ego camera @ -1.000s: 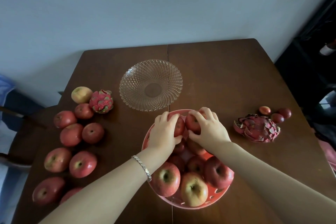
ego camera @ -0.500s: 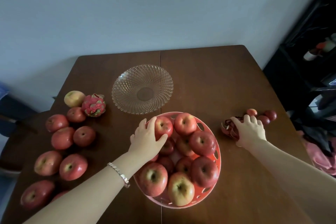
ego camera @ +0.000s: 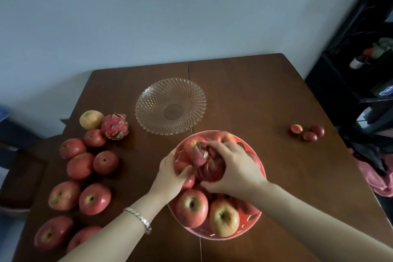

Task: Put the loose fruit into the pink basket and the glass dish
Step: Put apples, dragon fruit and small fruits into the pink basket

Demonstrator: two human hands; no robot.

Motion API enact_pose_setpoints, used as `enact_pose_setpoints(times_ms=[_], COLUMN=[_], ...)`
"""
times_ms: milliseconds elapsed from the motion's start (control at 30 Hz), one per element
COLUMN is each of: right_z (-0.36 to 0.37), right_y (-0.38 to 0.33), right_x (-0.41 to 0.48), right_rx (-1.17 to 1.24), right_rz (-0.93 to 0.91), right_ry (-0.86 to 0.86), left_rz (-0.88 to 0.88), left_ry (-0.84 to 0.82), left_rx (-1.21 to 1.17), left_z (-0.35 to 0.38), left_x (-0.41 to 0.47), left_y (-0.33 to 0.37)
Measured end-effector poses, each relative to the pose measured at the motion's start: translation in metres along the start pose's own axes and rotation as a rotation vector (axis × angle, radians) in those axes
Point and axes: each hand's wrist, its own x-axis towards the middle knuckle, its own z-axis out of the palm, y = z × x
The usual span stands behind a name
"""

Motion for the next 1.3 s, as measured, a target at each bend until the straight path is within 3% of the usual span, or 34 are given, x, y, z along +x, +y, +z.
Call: enact_pose_setpoints(times_ms=[100,367,433,533,633,733,967,1200,1300], right_z=[0.028,0.035,0.026,-0.004,-0.042,-0.076,-0.125,-0.128,-0.117], right_y=[0.006,0.007,0.004,0.011,0.048,0.113,0.255,0.314,0.325], right_x=[0.001,0.004,0.003,0.0,-0.003,-0.004,0.007,0.037,0.04], right_rx=[-0.237,-0.395,-0.301,-0.14,-0.045,-0.026,-0.21,-0.281,-0.365], right_rz=[0.068,0.059,0.066,0.098,0.259,0.458,0.641,0.475,0.379], right_ry=[-0.11,-0.185,-0.205,-0.12,-0.016,0.032,0.026,-0.135,-0.214], left_rz=[0.032,0.001,0.092,0.379,0.573,0.641,0.578,0.301,0.272], left_ry=[-0.03,-0.05,0.052,0.119,0.026,-0.094,-0.31,-0.277,-0.257], left_rx=[0.057,0.105,0.204,0.289,0.355,0.45,0.702,0.768,0.762], left_z=[-0.002,-0.007,-0.013,-0.015,0.001,0.038,0.149,0.239,0.263], left_x=[-0.009,-0.009,-0.01,-0.012,-0.01,-0.003,0.036,0.103,0.125], left_y=[0.009,0.021,0.032,0.066,0.114,0.164,0.247,0.263,0.255])
